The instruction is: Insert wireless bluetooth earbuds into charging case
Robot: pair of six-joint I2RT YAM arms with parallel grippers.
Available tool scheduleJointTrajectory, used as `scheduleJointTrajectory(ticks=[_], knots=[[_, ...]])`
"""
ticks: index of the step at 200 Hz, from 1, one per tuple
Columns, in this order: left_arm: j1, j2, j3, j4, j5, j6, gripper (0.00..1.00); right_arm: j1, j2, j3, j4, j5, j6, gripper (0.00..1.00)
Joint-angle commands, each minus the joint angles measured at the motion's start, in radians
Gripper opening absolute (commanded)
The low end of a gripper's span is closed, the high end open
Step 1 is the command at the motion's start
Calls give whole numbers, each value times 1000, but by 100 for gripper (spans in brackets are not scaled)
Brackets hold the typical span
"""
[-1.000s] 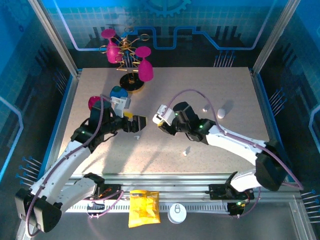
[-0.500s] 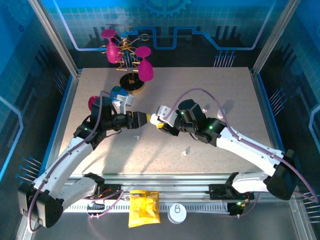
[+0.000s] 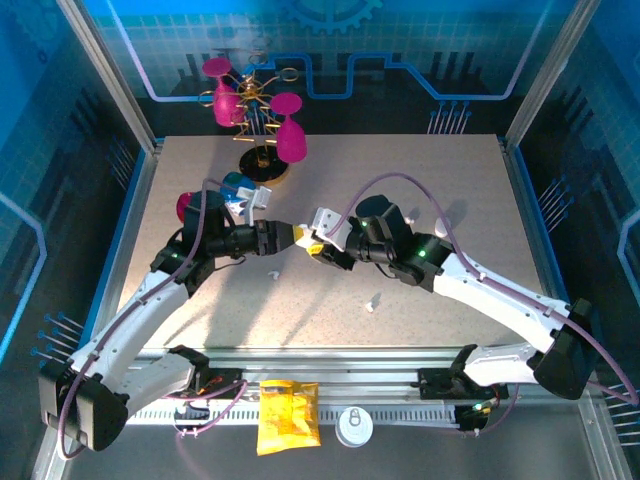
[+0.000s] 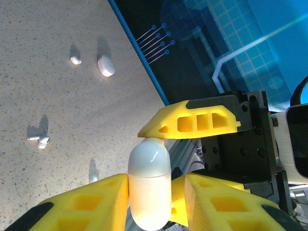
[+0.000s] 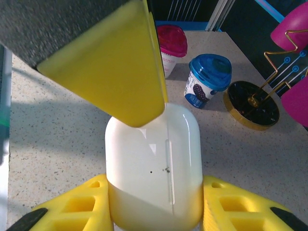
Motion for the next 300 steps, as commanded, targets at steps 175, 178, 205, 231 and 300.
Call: scheduleJointTrajectory(ticks=[175, 178, 205, 231, 300], knots=[[-17, 6, -33, 58, 59, -19, 24, 28, 30, 53, 50, 74, 52, 27], [-17, 4, -32, 59, 60, -19, 23, 28, 30, 53, 49, 74, 52, 28], [-17, -3, -47, 101, 56, -5, 11, 29, 13, 46, 38, 35, 46, 36], [-17, -33, -103, 211, 54, 66, 7, 14, -32, 19, 34, -47, 77, 61], [-18, -151, -290, 712, 136, 374, 2, -141, -182, -60, 90, -439, 306, 83]])
